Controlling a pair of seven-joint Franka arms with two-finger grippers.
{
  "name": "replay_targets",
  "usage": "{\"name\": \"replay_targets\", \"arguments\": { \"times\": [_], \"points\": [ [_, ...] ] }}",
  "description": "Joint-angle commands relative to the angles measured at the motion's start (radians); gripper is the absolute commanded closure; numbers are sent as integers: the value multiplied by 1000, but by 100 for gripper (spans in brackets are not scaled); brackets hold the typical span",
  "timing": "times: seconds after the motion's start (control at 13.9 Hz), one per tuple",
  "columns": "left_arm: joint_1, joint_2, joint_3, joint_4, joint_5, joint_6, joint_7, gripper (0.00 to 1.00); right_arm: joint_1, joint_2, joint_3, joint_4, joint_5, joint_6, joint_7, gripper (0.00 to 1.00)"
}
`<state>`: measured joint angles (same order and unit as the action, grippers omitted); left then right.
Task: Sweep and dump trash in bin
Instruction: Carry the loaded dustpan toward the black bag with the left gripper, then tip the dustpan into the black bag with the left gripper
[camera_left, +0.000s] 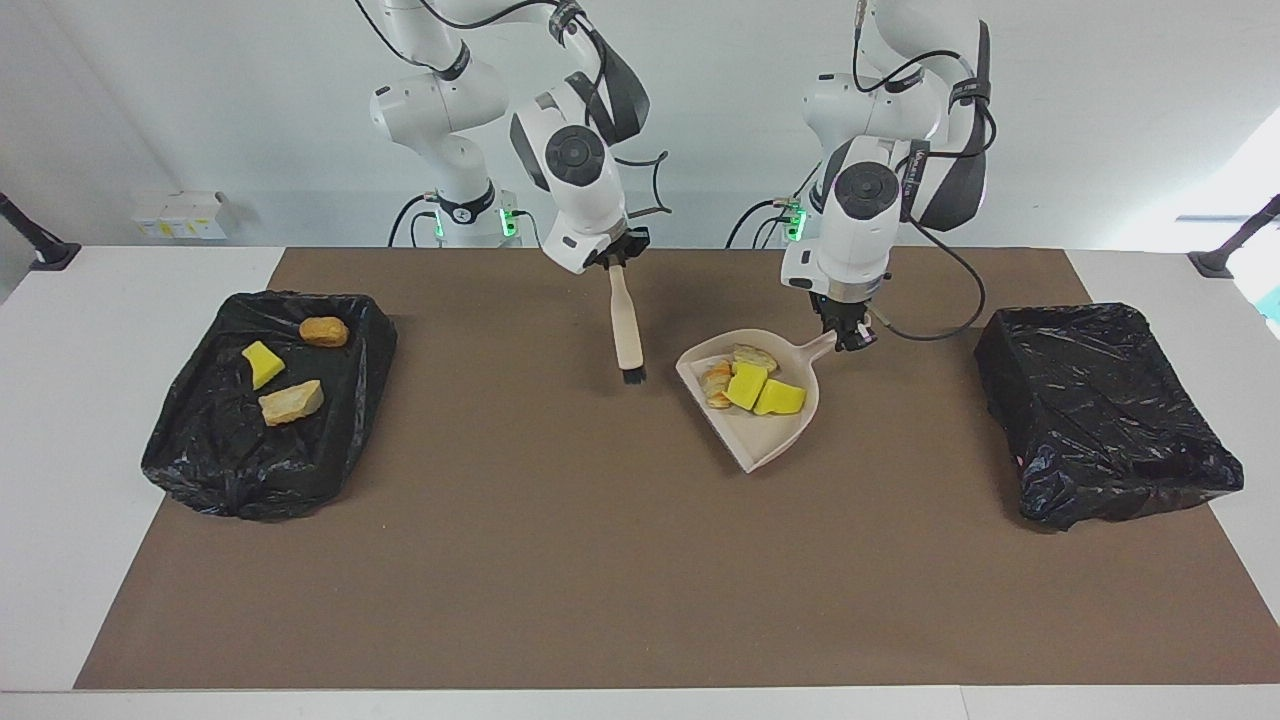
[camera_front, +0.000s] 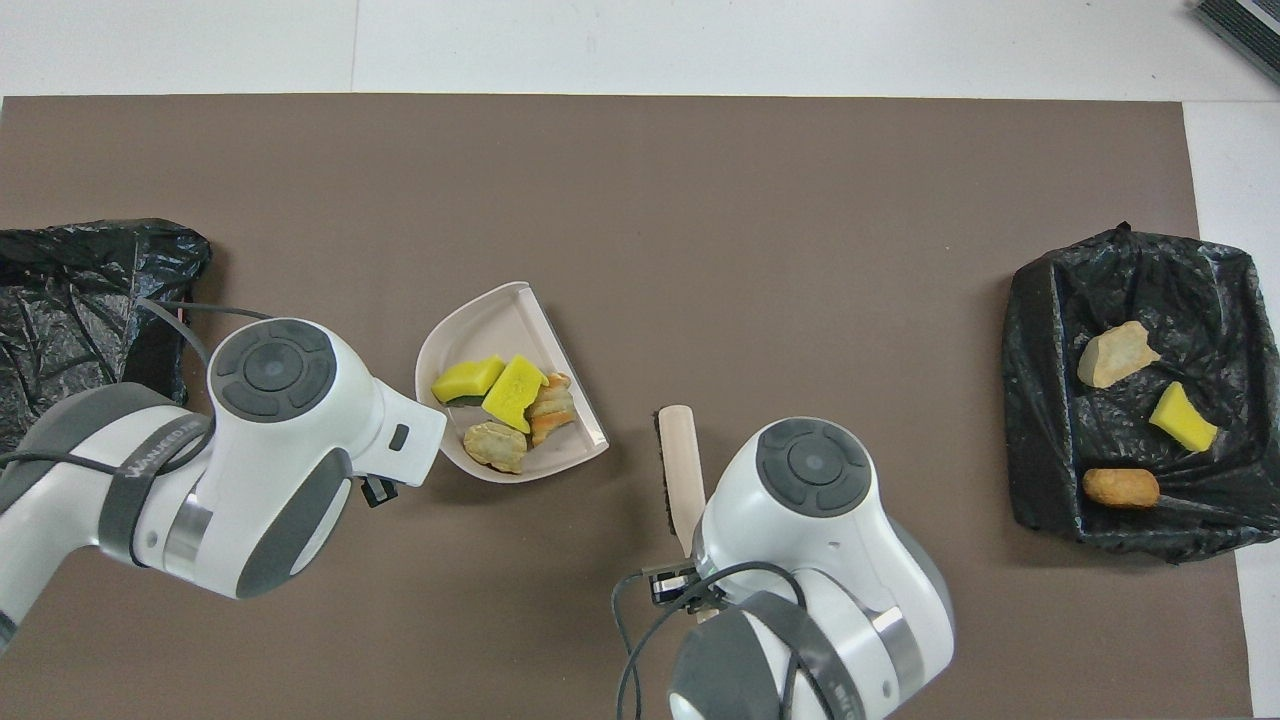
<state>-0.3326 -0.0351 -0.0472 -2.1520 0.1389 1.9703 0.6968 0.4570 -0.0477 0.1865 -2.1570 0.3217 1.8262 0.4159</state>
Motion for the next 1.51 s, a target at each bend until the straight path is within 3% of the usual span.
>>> {"name": "replay_targets", "arguments": {
  "times": [0.0,0.29,0.58,0.79,0.86,0.94,1.08,1.29,1.44],
  "points": [
    [75,-58,-3,26,-19,-11,1,100,87,-9,8,-15,-38,40,160,100],
    [199,-60,-3,136,-21,-152,21,100,199,49,8,-18,-39,149,303,100],
    [364,-49,-2,237,-42,-270,248,100,269,138,8,-18,-36,263,345,100],
    [531,-42,-2,294,-85,-318,412,100,281,158,8,-8,-36,248,345,97],
    [593,-34,-2,322,-96,-338,458,100,279,161,8,-3,-42,226,345,28],
    [654,-7,-2,368,-97,-373,507,100,281,160,7,12,-56,206,343,0],
    [752,30,-2,449,-87,-412,596,100,275,160,7,66,-101,132,343,0],
    [817,53,12,475,-10,-401,634,100,252,152,-4,135,-125,58,331,0],
    [917,150,10,591,-1,-410,775,100,194,147,1,205,-177,-2,310,0]
  ]
}}
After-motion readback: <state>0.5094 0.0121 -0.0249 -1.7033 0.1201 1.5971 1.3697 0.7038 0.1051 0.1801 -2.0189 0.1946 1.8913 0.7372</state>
